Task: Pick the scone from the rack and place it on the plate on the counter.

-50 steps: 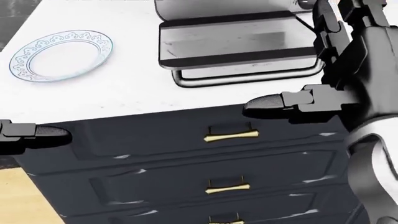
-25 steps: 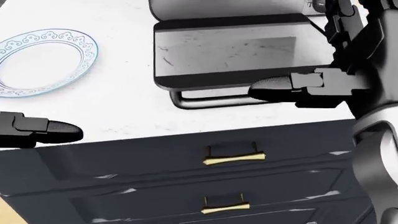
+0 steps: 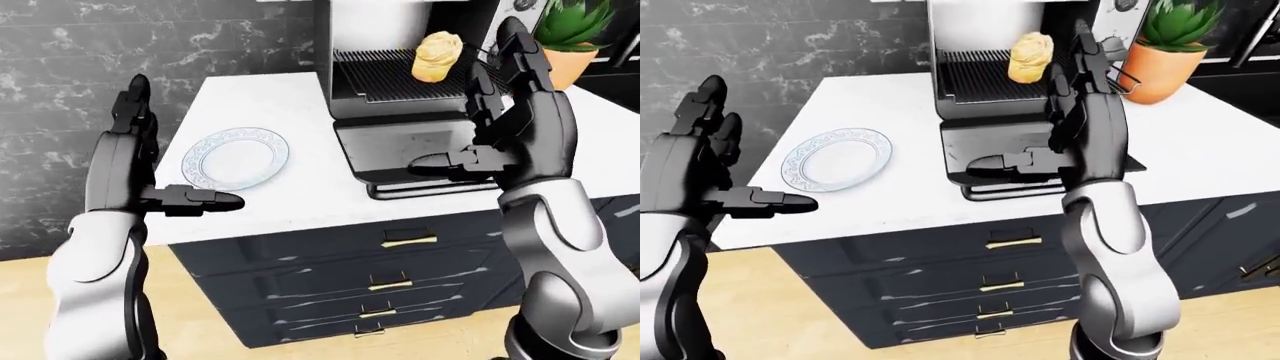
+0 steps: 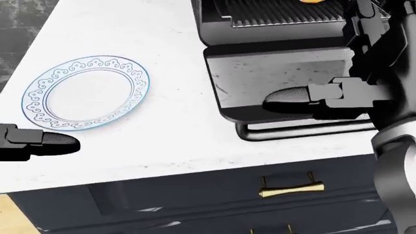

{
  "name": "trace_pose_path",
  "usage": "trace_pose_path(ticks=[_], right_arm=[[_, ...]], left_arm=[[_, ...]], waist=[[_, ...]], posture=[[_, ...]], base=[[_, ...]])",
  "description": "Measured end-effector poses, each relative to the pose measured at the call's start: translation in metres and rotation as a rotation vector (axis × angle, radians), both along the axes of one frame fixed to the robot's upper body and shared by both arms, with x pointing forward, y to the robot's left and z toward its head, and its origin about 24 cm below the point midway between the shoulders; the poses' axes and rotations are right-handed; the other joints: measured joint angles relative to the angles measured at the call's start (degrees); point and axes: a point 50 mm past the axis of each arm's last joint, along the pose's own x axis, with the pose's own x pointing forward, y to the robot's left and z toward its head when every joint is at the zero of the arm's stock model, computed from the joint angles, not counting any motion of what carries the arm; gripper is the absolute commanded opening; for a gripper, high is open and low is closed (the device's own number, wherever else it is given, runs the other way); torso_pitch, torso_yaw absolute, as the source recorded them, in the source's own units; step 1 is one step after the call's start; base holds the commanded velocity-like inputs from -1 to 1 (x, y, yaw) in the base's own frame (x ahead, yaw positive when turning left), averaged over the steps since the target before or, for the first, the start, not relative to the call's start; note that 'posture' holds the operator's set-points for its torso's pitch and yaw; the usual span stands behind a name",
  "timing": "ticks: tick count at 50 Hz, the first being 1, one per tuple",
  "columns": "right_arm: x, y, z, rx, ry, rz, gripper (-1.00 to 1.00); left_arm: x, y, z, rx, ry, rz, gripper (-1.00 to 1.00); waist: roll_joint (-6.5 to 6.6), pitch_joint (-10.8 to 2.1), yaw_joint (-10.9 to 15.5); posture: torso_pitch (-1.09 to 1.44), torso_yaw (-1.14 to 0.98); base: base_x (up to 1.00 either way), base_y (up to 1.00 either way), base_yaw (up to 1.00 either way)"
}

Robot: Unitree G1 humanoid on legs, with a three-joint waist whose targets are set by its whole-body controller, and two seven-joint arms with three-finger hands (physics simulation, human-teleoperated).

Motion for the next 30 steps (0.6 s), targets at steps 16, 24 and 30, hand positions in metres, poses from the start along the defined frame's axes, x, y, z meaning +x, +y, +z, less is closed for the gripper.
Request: trace_pose_path(ticks=[16, 24, 30], right_arm=[[0.003, -0.004, 0.013, 0.001, -0.004, -0.007, 1.00], [0.004, -0.019, 0.028, 0.006, -0.042, -0.077, 1.00], [0.003, -0.021, 0.028, 0.011, -0.040, -0.081, 1.00]], left_arm=[[0.002, 0.002, 0.002, 0.002, 0.007, 0.009, 1.00], [0.002, -0.002, 0.005, 0.009, 0.001, -0.017, 1.00], [0.006, -0.005, 0.002, 0.009, 0.014, -0.033, 1.00]], waist=[[-2.99, 0.92, 1.95], [-0.99, -0.05, 1.46], [-0.55, 0.09, 0.18]], posture=[[0.00, 0.00], [0.00, 0.00], [0.00, 0.00]], base=[[0.02, 0.01, 0.00], [0.00, 0.00, 0.00], [0.00, 0.00, 0.17]])
